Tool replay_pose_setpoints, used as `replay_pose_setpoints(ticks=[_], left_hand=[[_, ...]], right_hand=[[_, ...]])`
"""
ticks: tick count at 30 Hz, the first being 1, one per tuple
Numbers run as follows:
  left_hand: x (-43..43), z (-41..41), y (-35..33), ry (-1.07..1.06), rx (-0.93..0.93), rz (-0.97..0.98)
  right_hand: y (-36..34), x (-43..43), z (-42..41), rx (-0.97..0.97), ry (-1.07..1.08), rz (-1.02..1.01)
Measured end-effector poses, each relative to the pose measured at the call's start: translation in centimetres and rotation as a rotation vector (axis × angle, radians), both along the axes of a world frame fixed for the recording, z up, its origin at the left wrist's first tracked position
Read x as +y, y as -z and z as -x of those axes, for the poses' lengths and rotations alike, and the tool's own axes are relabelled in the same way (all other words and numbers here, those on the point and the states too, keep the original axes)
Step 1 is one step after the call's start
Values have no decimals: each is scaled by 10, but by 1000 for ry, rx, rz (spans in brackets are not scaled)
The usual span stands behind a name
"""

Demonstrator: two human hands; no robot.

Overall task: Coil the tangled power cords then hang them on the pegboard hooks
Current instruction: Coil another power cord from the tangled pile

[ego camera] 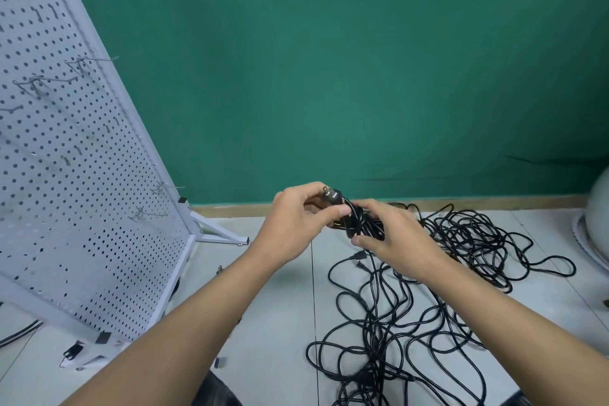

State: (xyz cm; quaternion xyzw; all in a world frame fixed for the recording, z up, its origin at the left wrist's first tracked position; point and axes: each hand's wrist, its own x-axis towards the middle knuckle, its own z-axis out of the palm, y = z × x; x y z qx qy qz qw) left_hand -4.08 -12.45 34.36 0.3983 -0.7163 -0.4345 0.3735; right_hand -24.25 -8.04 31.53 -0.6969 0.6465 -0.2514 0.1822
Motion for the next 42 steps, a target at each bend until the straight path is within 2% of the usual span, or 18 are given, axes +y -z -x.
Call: replay_pose_setpoints(ticks=[6,10,13,21,27,30,32,37,39,42], left_hand=[[-4,8,9,-34,235,-230],[-5,11,14,-47,278,-303],[-7,12,16,-70,290,-325],[-2,15,12,-53,91,-186],[7,20,6,-45,-45,167],[9,24,7,-29,-130,225],[8,24,8,-36,-141,229],[9,26,14,-35,-215,302],[4,25,18,-44,-244,306],[2,24,21,-37,-303,318]], right_hand=[[-5,-1,1,-60,100,-20],[-6,0,-3,-10,96,-66],[-5,-1,-2,-48,122,-86],[-8,2,1,-184,168,-112],[-14,4,-9,-291,209,-112],[-15,4,-12,-299,187,-142],[-14,4,-13,-432,185,-178],[-19,7,-14,-962,166,-296],[-21,6,-10,-980,206,-284],[-21,5,-8,-897,287,-231]])
